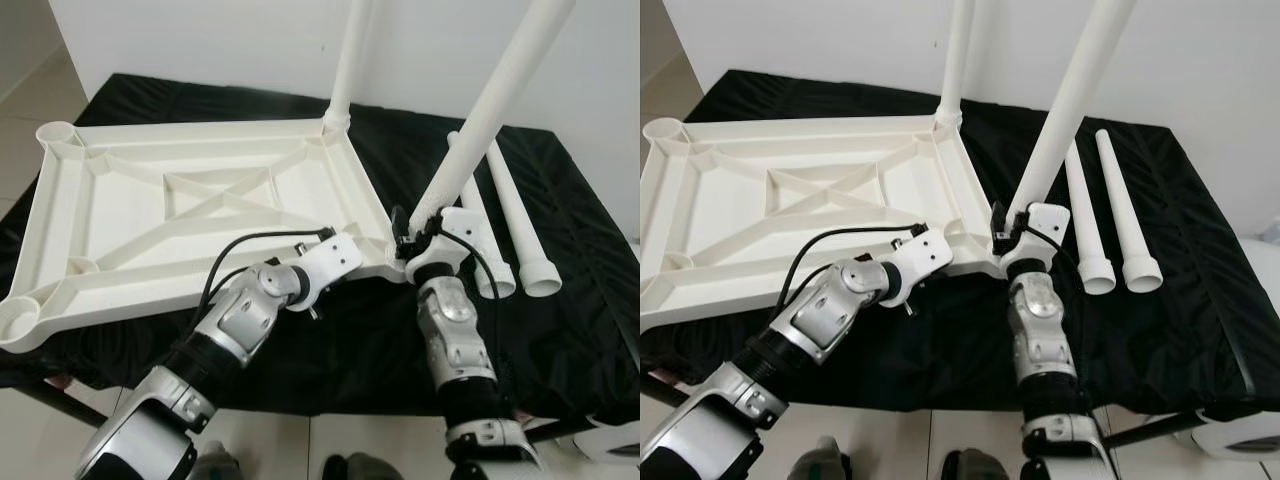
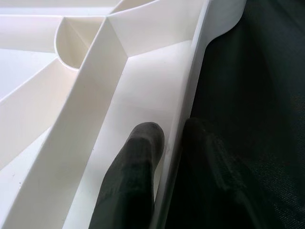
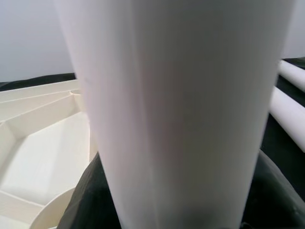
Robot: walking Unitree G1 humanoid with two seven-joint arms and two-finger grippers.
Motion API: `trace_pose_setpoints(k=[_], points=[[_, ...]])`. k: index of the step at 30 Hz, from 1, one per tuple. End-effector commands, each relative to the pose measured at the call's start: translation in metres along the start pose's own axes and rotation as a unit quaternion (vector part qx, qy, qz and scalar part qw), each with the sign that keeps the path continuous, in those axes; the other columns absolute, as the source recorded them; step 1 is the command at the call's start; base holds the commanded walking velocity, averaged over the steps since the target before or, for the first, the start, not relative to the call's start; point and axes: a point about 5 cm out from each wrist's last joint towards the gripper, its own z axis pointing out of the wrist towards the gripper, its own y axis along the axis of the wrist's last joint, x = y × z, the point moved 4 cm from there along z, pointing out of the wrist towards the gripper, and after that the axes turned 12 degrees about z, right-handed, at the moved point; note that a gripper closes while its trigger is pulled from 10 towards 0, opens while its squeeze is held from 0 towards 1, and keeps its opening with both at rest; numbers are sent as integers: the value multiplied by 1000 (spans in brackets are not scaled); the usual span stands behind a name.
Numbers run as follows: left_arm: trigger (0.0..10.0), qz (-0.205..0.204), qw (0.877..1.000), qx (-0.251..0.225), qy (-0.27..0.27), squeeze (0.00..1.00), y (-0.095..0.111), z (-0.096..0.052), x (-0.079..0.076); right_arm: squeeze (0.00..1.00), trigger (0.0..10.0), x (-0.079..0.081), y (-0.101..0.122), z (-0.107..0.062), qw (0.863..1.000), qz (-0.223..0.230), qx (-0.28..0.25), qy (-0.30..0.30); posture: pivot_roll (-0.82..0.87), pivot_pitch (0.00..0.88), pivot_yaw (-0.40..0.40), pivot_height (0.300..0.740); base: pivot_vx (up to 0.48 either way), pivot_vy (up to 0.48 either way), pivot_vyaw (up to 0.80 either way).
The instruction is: Building children table
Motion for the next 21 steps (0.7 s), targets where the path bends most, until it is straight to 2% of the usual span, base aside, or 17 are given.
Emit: trace_pose_setpoints(k=[1, 3, 5, 10, 11, 16, 18, 21], points=[[10000, 8, 999, 3, -35, 0, -2, 3, -15, 0, 10000, -1, 5, -3, 1000, -3, -13, -24, 53, 0, -85, 740, 0, 0, 0], [10000, 8, 999, 3, -36, 0, -1, 3, -15, 0, 10000, 1, 4, -5, 999, 0, -12, -32, 54, 0, -85, 740, 0, 0, 0], [10000, 8, 999, 3, -36, 0, -2, 3, -16, 0, 10000, 12, 2, -9, 1000, 7, -6, -16, 53, 0, -87, 740, 0, 0, 0], [10000, 8, 999, 4, -37, 0, -2, 3, -17, 0, 10000, 11, 2, -11, 1000, 12, 4, -14, 55, 0, -89, 740, 0, 0, 0], [10000, 9, 999, 4, -37, 0, -3, 3, -17, 1000, 10000, 10, 2, -12, 1000, 17, 6, -8, 56, 0, -89, 740, 0, 0, 0], [10000, 9, 999, 5, -36, 0, -3, 3, -16, 1000, 10000, 10, 2, -15, 999, 23, 11, 21, 54, 0, -90, 740, 0, 0, 0], [10000, 9, 999, 5, -35, 0, -3, 3, -16, 1000, 10000, 11, 0, -17, 998, 41, 25, 48, 53, 0, -90, 740, 0, 0, 0], [10000, 8, 999, 4, -35, 0, -3, 3, -16, 1000, 10000, 8, -1, -17, 996, 35, 33, 75, 51, 0, -91, 740, 0, 0, 0]])
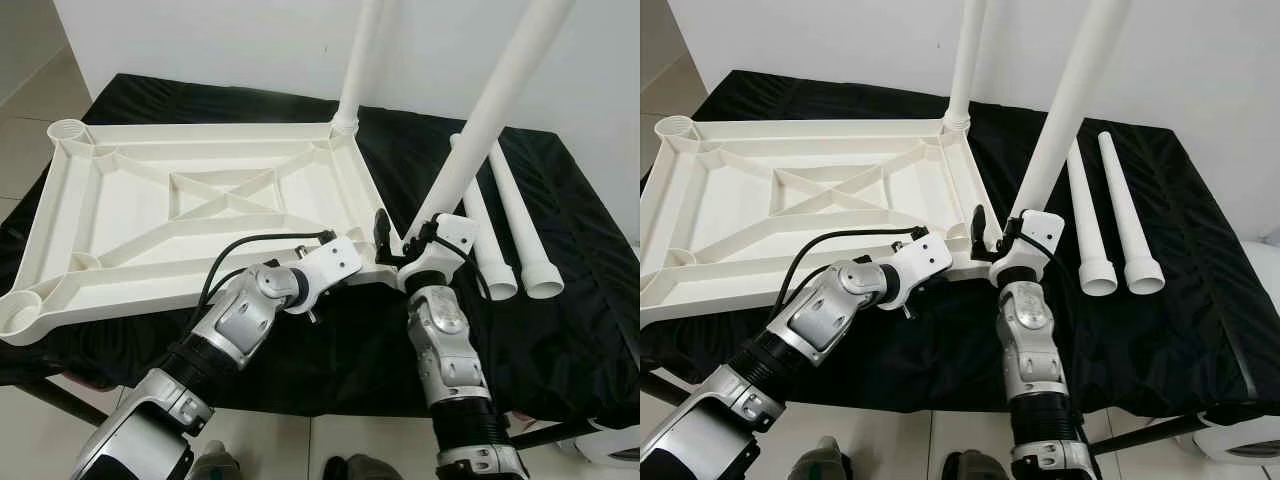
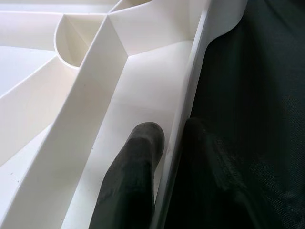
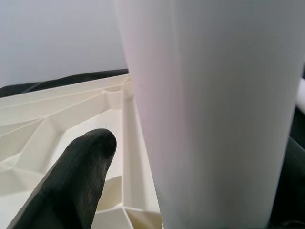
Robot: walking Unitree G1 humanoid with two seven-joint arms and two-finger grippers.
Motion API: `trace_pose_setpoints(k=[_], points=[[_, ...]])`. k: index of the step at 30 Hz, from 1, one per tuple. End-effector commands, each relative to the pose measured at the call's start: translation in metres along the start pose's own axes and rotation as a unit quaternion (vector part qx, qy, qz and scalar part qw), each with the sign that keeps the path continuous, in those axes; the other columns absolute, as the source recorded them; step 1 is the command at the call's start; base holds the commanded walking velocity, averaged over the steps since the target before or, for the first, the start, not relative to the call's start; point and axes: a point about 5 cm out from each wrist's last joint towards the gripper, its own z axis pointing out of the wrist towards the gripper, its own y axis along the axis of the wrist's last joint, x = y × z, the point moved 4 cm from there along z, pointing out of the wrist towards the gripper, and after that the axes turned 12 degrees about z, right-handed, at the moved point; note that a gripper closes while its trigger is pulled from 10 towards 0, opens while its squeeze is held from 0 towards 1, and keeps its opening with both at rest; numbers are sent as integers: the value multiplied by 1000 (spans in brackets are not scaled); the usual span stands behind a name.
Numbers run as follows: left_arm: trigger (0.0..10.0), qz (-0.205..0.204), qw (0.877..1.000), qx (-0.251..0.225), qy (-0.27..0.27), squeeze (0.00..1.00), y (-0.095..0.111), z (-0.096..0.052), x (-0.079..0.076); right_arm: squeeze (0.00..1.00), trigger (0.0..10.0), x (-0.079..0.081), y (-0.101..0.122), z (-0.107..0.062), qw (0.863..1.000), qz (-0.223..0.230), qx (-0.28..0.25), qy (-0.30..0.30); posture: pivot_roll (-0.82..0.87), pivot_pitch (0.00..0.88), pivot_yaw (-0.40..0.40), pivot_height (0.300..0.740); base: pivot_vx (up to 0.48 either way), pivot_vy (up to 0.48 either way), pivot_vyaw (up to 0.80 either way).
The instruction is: Building children table
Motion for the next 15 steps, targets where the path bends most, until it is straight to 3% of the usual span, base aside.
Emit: trace_pose_setpoints(k=[1, 3, 4, 9, 10, 11, 15], points=[[10000, 2, 1000, 5, -25, 0, -3, 4, -12, 1000, 10000, -3, -6, -2, 999, 3, 23, 31, 51, 0, -91, 740, 0, 0, 0], [10000, 3, 1000, 5, -25, 0, -2, 4, -12, 1000, 10000, -3, -7, -2, 999, 3, 29, 44, 48, 0, -91, 740, 0, 0, 0], [10000, 2, 1000, 4, -25, 0, -2, 4, -13, 8, 10000, -3, -9, -3, 997, 0, 39, 65, 47, 0, -90, 740, 0, 0, 0], [10000, 2, 1000, 3, -24, 0, -1, 5, -12, 0, 10000, -6, -13, -1, 989, -11, 71, 126, 46, 0, -90, 740, 0, 0, 0], [10000, 2, 1000, 2, -23, 0, 0, 5, -11, 0, 10000, -8, -13, 0, 982, -36, 85, 162, 48, 0, -90, 740, 0, 0, 0], [10000, 2, 1000, 2, -22, 0, 0, 5, -10, 0, 10000, -10, -14, 0, 979, -33, 95, 176, 48, 0, -90, 740, 0, 0, 0], [10000, 3, 1000, 2, -21, 0, 1, 5, -9, 0, 10000, -14, -14, 2, 974, -38, 108, 195, 49, 0, -88, 740, 0, 0, 0]])
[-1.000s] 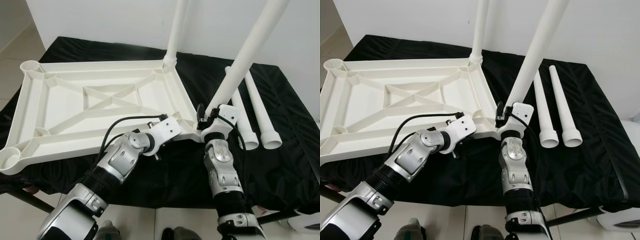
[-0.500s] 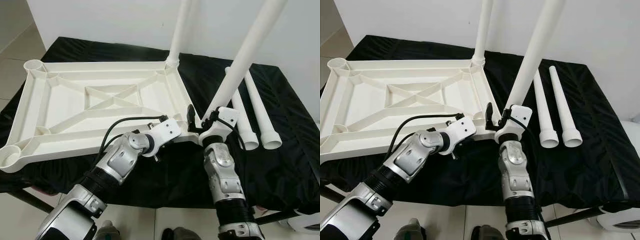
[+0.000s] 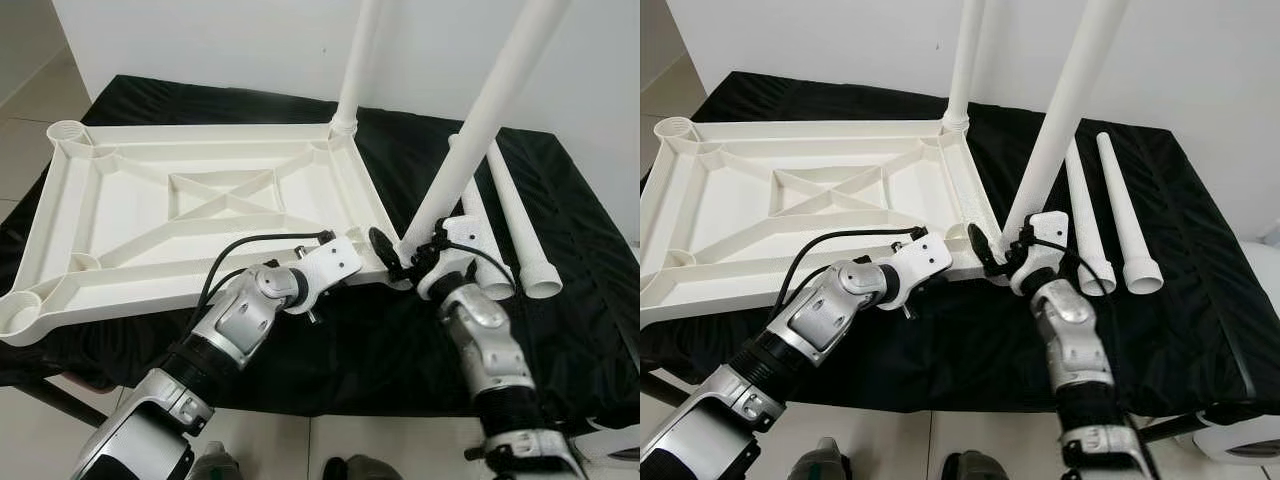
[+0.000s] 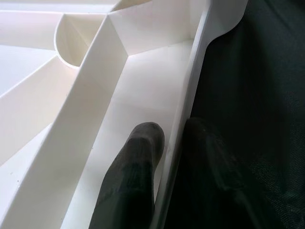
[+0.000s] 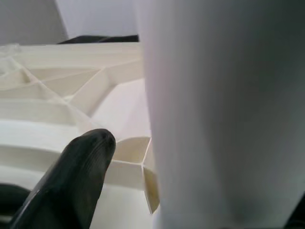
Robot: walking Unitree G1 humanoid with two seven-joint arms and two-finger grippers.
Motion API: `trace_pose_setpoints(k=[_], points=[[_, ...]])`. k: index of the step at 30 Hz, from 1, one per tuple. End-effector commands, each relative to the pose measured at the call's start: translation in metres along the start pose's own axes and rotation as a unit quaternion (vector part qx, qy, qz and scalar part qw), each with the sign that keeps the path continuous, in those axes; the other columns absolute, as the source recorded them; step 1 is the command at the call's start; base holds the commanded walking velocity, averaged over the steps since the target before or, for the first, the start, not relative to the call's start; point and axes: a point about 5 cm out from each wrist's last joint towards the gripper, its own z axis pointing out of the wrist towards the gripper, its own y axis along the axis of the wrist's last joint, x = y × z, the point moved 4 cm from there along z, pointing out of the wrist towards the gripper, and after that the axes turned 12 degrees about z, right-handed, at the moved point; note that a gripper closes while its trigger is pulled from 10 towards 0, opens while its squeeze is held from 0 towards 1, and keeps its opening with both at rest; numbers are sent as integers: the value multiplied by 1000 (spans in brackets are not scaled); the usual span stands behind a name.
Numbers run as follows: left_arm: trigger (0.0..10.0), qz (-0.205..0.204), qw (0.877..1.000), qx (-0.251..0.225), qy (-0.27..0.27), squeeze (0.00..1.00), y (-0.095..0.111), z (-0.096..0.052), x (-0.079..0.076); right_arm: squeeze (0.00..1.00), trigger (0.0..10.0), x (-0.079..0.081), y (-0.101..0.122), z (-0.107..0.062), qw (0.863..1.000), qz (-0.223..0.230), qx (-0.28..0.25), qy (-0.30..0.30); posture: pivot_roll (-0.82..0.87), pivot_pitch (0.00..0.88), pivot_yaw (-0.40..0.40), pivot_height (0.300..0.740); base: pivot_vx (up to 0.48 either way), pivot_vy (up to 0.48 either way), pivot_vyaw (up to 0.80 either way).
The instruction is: Building children table
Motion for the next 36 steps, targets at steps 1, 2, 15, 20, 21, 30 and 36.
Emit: trace_pose_setpoints(k=[1, 2, 15, 20, 21, 30, 36], points=[[10000, 6, 1000, 1, -21, 0, 2, 4, -8, 0, 10000, -2, -4, 1, 1000, 3, 14, 16, 47, 0, -84, 740, 0, 0, 0], [10000, 6, 1000, 1, -21, 0, 2, 4, -8, 0, 10000, -2, -4, 1, 1000, 3, 14, 16, 47, 0, -84, 740, 0, 0, 0], [10000, 7, 1000, -3, -16, 0, 5, 5, -3, 0, 4941, -23, 5, 12, 997, 0, 32, 68, 45, 0, -80, 740, 0, 0, 0], [10000, 7, 1000, -3, -16, 0, 5, 5, -3, 0, 3725, -31, 3, 9, 996, -16, 52, 74, 45, 0, -80, 740, 0, 0, 0], [10000, 7, 1000, -3, -16, 0, 5, 5, -3, 0, 3059, -34, 3, 8, 996, -19, 54, 74, 45, 0, -79, 740, 0, 0, 0], [10000, 7, 1000, -5, -16, 0, 6, 5, -3, 0, 10000, -42, 3, 4, 996, -24, 57, 65, 41, 0, -82, 740, 0, 0, 0], [10000, 7, 1000, -6, -17, 0, 7, 6, -4, 0, 10000, -39, 3, 9, 999, -6, 34, 40, 39, 0, -82, 740, 0, 0, 0]])
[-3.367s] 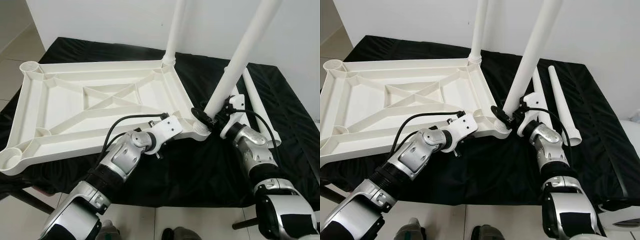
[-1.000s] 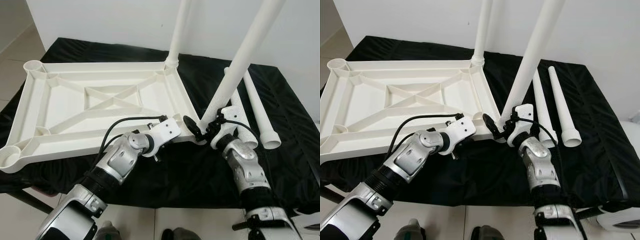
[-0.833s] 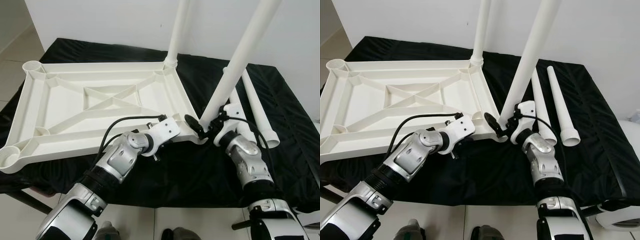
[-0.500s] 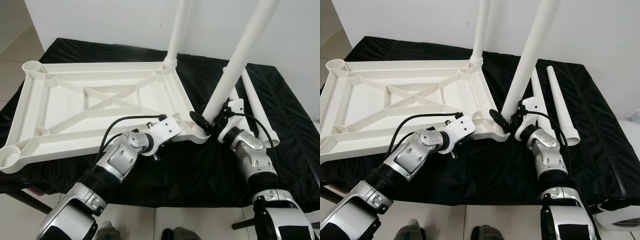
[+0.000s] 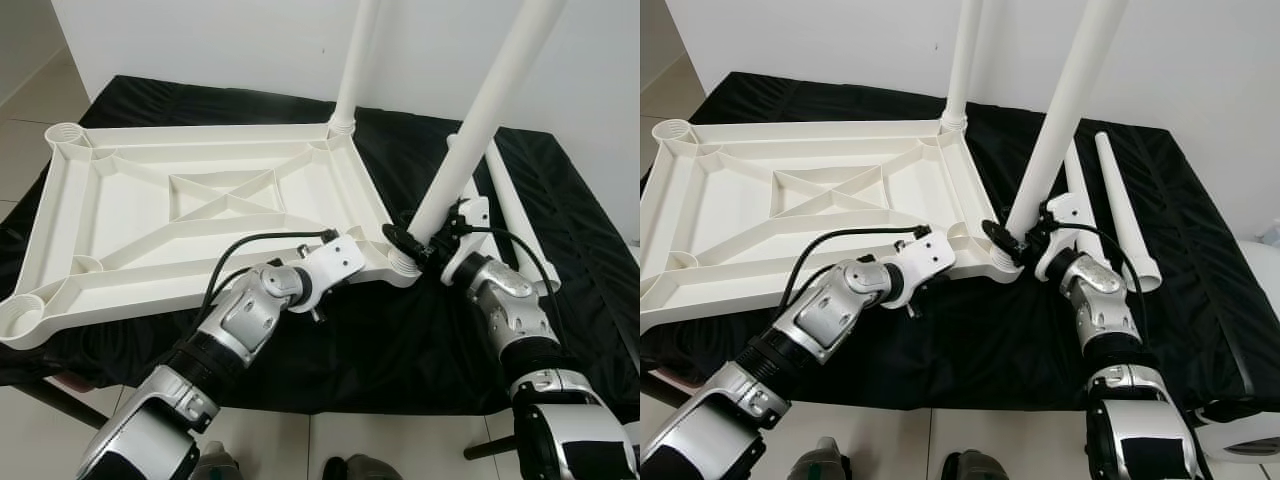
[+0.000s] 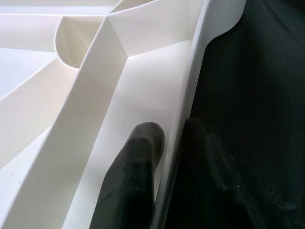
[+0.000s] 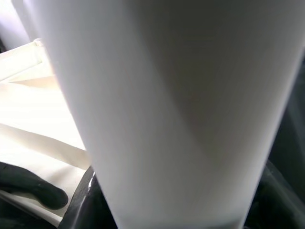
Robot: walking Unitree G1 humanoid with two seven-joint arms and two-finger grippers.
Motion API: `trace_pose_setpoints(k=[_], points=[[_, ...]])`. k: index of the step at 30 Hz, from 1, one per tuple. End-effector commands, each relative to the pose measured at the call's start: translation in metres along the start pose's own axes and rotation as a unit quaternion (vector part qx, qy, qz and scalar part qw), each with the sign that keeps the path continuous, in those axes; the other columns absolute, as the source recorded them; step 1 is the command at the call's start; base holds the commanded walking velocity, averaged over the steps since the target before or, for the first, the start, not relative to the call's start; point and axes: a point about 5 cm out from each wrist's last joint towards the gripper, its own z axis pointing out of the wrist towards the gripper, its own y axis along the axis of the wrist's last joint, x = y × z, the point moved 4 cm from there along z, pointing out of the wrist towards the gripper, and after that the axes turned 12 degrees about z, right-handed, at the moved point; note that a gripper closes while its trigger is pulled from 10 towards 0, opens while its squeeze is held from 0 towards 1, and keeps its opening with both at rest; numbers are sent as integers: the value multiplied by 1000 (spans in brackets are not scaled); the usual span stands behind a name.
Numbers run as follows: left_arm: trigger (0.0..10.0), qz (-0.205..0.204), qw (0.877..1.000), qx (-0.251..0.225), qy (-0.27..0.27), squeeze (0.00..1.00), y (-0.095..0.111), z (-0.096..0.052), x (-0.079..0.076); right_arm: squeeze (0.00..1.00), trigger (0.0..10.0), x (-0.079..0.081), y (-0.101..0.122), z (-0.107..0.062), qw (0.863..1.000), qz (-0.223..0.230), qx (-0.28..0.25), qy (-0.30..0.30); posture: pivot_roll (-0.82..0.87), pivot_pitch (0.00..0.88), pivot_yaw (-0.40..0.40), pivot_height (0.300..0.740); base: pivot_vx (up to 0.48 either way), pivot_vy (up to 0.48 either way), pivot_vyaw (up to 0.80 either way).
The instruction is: Building children table
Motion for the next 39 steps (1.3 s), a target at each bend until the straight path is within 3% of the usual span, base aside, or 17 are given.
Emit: trace_pose_setpoints(k=[1, 11, 16, 26, 29, 32, 35, 39], points=[[10000, 13, 1000, -5, -16, 0, 5, 3, -5, 0, 10000, -10, -3, -4, 999, 12, -4, -46, 39, 0, -82, 740, 0, 0, 0], [10000, 11, 1000, -6, -18, 0, 5, 3, -8, 0, 10000, 1, -4, 4, 994, 19, -32, -100, 37, 0, -84, 740, 0, 0, 0], [10000, 9, 1000, -8, -20, 0, 6, 3, -10, 0, 10000, 16, 4, 14, 986, 48, -76, -137, 33, 7, -84, 740, 0, 0, 0], [10000, 8, 1000, -8, -19, 0, 6, 3, -10, 0, 10000, 29, 12, 22, 973, 45, -110, -195, 34, 6, -89, 740, 0, 0, 0], [10000, 7, 1000, -9, -18, 0, 7, 3, -10, 0, 10000, 34, 15, 24, 964, 39, -125, -231, 38, 3, -91, 740, 0, 0, 0], [10000, 7, 1000, -9, -18, 0, 7, 3, -10, 0, 10000, 37, 15, 25, 960, 18, -123, -250, 34, 0, -89, 740, 0, 0, 0], [10000, 8, 1000, -10, -20, 0, 7, 4, -11, 0, 10000, 45, 3, 27, 946, -17, -95, -308, 40, 0, -92, 740, 0, 0, 0], [10000, 9, 1000, -11, -21, 0, 8, 4, -12, 0, 10000, 46, -2, 27, 945, 3, -90, -315, 42, 0, -92, 740, 0, 0, 0]])
